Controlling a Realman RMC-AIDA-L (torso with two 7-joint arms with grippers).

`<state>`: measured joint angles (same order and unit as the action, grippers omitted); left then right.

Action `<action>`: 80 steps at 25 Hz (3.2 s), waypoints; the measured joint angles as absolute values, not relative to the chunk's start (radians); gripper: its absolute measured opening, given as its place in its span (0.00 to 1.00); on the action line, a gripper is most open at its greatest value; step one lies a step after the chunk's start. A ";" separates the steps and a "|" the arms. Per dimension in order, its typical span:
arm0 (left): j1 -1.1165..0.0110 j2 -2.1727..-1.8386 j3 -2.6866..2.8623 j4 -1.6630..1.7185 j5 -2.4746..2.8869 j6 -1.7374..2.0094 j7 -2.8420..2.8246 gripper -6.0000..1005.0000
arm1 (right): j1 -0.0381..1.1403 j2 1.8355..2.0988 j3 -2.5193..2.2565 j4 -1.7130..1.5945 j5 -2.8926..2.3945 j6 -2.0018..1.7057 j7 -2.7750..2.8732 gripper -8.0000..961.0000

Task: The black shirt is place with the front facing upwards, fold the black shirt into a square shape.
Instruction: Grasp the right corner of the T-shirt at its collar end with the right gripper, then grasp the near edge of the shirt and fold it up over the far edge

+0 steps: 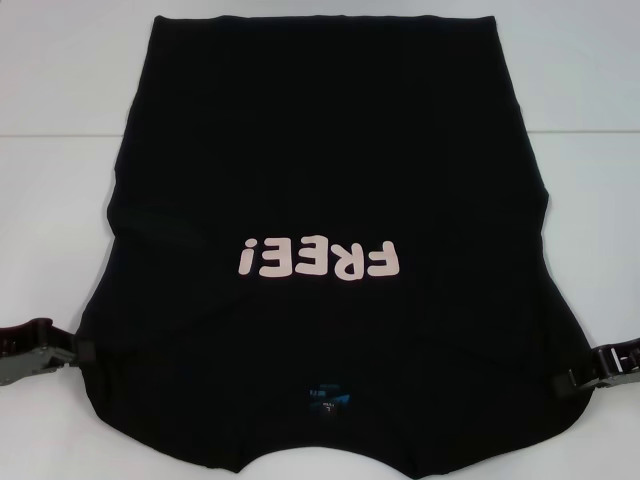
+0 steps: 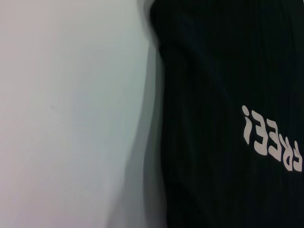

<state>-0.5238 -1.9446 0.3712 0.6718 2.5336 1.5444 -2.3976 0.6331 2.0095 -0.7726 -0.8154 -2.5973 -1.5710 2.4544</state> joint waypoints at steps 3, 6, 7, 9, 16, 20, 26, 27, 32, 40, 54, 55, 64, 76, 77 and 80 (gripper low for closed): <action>-0.525 -1.943 0.371 0.672 2.531 1.546 -2.397 0.03 | 0.635 2.009 -0.773 -0.816 -2.598 -1.571 2.454 0.39; -0.526 -1.941 0.371 0.672 2.530 1.547 -2.397 0.03 | 0.636 2.009 -0.773 -0.816 -2.599 -1.571 2.454 0.24; -0.526 -1.941 0.371 0.672 2.530 1.548 -2.396 0.03 | 0.636 2.009 -0.773 -0.816 -2.599 -1.570 2.454 0.20; -0.527 -1.940 0.372 0.673 2.530 1.551 -2.396 0.03 | 0.636 2.007 -0.773 -0.816 -2.597 -1.570 2.454 0.13; -0.528 -1.935 0.373 0.679 2.530 1.575 -2.387 0.03 | 0.644 1.996 -0.764 -0.818 -2.591 -1.580 2.435 0.05; -0.528 -1.924 0.371 0.676 2.531 1.633 -2.365 0.03 | 0.645 1.984 -0.753 -0.826 -2.578 -1.619 2.396 0.05; -0.526 -1.904 0.365 0.675 2.549 1.754 -2.333 0.03 | 0.634 1.951 -0.727 -0.832 -2.550 -1.761 2.287 0.05; -0.527 -1.902 0.365 0.674 2.560 1.779 -2.327 0.03 | 0.630 1.944 -0.723 -0.832 -2.550 -1.786 2.268 0.05; -0.530 -1.900 0.365 0.674 2.629 1.911 -2.303 0.04 | 0.608 1.927 -0.720 -0.826 -2.557 -1.919 2.169 0.06; -0.519 -1.913 0.438 0.675 2.722 2.038 -2.245 0.04 | 0.584 1.941 -0.737 -0.781 -2.629 -1.973 2.117 0.06; -0.544 -1.895 0.245 0.644 2.575 1.980 -2.257 0.04 | 0.602 1.901 -0.392 -0.646 -2.578 -1.891 2.146 0.07; -0.547 -1.891 0.217 0.638 2.563 1.963 -2.264 0.04 | 0.600 1.891 -0.361 -0.633 -2.549 -1.876 2.155 0.07; -0.538 -1.900 0.098 0.535 2.264 1.626 -2.269 0.04 | 0.557 1.895 -0.248 -0.546 -2.232 -1.643 2.167 0.07; -0.554 -1.982 0.094 0.458 2.039 1.366 -2.089 0.04 | 0.565 2.027 -0.257 -0.475 -2.009 -1.264 1.986 0.08; -0.560 -1.988 0.094 0.455 2.038 1.345 -2.070 0.04 | 0.570 2.030 -0.257 -0.468 -2.005 -1.246 1.974 0.08; -0.575 -2.000 0.097 0.450 2.036 1.294 -2.028 0.04 | 0.593 2.040 -0.258 -0.445 -1.990 -1.185 1.932 0.08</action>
